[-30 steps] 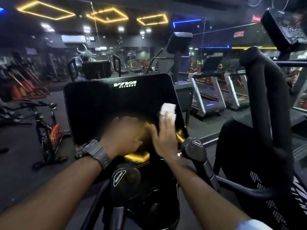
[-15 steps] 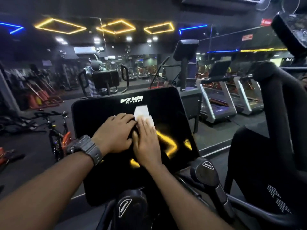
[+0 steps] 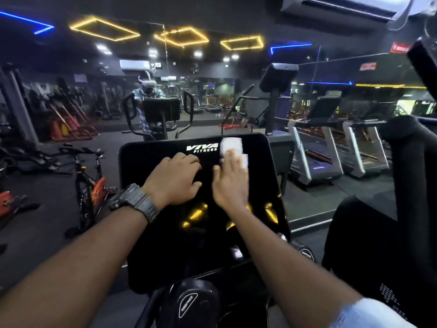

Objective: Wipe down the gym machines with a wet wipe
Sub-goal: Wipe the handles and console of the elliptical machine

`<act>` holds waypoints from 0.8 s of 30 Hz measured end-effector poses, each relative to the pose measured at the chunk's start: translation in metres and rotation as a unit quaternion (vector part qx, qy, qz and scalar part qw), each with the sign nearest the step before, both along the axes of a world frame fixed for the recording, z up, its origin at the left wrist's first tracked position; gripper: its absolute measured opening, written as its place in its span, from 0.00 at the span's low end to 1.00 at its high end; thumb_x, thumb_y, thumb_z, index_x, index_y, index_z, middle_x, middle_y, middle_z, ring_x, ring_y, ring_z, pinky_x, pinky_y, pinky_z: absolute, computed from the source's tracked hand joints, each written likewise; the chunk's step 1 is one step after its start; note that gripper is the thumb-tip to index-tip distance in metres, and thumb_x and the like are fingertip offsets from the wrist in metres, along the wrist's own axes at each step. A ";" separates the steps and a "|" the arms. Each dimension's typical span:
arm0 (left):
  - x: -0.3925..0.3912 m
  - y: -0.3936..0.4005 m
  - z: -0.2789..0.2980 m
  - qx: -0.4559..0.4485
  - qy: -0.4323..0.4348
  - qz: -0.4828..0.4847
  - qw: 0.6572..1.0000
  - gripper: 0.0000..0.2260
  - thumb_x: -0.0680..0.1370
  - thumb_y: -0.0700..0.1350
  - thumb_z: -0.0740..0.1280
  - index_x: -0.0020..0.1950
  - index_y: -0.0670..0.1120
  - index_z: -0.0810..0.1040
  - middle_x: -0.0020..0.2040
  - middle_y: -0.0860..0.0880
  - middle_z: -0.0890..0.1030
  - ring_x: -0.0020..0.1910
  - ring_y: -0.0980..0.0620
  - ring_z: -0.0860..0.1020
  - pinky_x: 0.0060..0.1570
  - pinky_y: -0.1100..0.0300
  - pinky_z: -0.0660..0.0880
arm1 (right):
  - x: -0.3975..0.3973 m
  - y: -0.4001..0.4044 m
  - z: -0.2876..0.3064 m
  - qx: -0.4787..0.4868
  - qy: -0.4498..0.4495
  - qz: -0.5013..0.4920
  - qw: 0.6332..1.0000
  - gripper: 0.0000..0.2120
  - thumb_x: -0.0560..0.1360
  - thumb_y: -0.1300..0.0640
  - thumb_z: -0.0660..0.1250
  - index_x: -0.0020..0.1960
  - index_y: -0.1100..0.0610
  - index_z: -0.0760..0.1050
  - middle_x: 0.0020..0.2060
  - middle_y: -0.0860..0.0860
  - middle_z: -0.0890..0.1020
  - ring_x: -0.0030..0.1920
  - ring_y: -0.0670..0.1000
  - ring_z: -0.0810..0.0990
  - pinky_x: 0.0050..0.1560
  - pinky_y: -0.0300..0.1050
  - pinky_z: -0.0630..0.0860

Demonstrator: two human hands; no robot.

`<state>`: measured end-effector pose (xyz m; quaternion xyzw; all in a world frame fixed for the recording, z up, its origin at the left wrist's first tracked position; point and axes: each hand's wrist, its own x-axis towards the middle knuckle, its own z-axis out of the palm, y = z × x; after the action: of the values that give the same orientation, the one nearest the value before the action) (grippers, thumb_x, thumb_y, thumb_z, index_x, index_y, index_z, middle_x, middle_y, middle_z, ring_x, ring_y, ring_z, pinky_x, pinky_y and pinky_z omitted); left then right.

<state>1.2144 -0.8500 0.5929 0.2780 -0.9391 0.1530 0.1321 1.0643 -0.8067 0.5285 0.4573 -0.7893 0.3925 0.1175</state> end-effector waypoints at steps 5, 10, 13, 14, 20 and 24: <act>0.005 -0.002 -0.001 0.004 0.015 0.014 1.000 0.23 0.81 0.56 0.62 0.74 0.49 0.71 0.73 0.52 0.69 0.72 0.49 0.66 0.67 0.50 0.69 | -0.055 -0.021 0.052 -0.016 -0.181 -0.108 0.978 0.31 0.83 0.46 0.50 0.80 0.58 0.44 0.80 0.53 0.45 0.79 0.57 0.41 0.77 0.56 0.39; 0.011 -0.005 0.000 -0.012 0.116 0.085 0.989 0.13 0.79 0.50 0.62 0.60 0.44 0.76 0.61 0.46 0.75 0.61 0.43 0.72 0.55 0.47 0.72 | -0.004 -0.028 0.026 0.049 0.254 0.226 0.939 0.28 0.83 0.52 0.55 0.79 0.62 0.54 0.79 0.58 0.55 0.79 0.61 0.50 0.78 0.53 0.43; 0.024 -0.004 0.001 0.006 0.149 0.129 0.980 0.06 0.77 0.45 0.62 0.52 0.45 0.74 0.57 0.44 0.75 0.58 0.41 0.72 0.51 0.47 0.71 | -0.016 -0.009 0.021 0.108 0.397 0.339 0.846 0.28 0.82 0.52 0.56 0.79 0.60 0.53 0.79 0.57 0.55 0.79 0.56 0.49 0.78 0.48 0.41; 0.028 -0.004 0.001 0.023 0.153 0.134 0.979 0.04 0.76 0.44 0.62 0.49 0.46 0.72 0.57 0.44 0.74 0.57 0.42 0.72 0.51 0.48 0.70 | -0.031 -0.007 0.021 0.101 0.396 0.319 0.855 0.29 0.82 0.51 0.56 0.80 0.58 0.52 0.79 0.56 0.56 0.79 0.55 0.51 0.79 0.50 0.43; 0.042 -0.006 0.002 0.066 0.223 0.158 0.960 0.11 0.73 0.40 0.63 0.55 0.42 0.70 0.58 0.42 0.71 0.56 0.41 0.70 0.49 0.49 0.70 | 0.000 -0.051 0.050 0.035 0.268 0.183 0.945 0.31 0.81 0.44 0.52 0.78 0.61 0.56 0.76 0.60 0.60 0.77 0.62 0.54 0.77 0.60 0.50; 0.052 -0.004 0.001 0.068 0.268 0.181 0.944 0.15 0.72 0.37 0.63 0.59 0.39 0.69 0.61 0.41 0.70 0.59 0.40 0.69 0.57 0.48 0.72 | 0.063 -0.084 0.048 0.088 0.436 0.373 0.814 0.28 0.75 0.50 0.56 0.71 0.63 0.71 0.71 0.63 0.70 0.74 0.65 0.63 0.75 0.63 0.55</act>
<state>1.2659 -0.8542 0.5942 0.4823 -0.8110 0.0297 0.3296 1.1277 -0.8905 0.5768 0.8482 -0.4553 0.0946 0.2537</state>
